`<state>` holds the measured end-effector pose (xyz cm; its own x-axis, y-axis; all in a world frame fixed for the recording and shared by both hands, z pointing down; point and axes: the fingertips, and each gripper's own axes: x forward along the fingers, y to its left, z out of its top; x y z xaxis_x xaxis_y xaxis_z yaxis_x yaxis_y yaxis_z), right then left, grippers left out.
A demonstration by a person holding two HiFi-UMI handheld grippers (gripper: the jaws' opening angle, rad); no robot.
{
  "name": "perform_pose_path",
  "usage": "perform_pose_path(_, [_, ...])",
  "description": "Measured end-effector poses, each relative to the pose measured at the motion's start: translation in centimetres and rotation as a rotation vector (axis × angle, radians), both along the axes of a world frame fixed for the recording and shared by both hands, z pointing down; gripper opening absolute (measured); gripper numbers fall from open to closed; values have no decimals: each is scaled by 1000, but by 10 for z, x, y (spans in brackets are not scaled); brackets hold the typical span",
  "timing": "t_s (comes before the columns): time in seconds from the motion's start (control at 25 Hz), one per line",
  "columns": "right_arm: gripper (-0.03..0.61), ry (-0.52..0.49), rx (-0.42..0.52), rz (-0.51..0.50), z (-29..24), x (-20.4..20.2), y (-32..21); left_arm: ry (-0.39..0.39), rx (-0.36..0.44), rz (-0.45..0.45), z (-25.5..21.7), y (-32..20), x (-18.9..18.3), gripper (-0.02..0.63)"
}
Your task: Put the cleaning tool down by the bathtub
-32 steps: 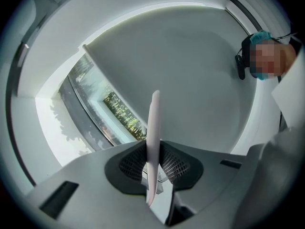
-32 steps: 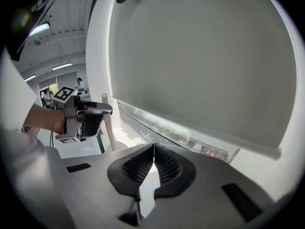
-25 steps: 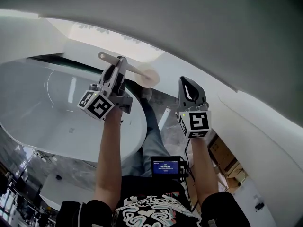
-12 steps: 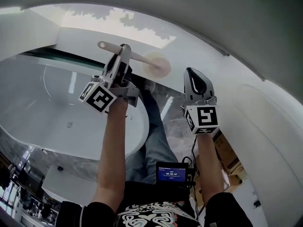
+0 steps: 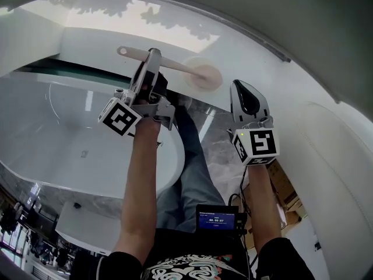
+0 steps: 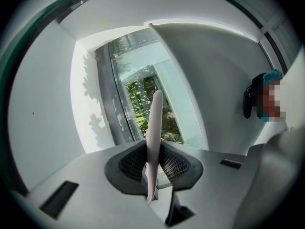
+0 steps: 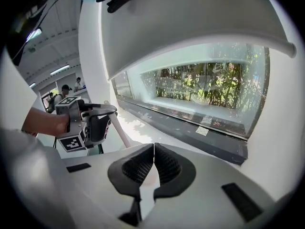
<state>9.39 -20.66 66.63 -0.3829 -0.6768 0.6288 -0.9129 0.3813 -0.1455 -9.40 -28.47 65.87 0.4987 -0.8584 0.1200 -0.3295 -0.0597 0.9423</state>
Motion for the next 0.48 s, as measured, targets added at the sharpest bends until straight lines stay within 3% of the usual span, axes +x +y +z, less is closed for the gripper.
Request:
perform_pose_path(0.16, [28, -7, -15, 5, 10, -1, -1, 107, -44, -19, 18, -2, 7, 83])
perform_pose_path(0.48, [28, 42, -52, -29, 36, -3, -6, 66, -187, 4, 56, -2, 21, 83])
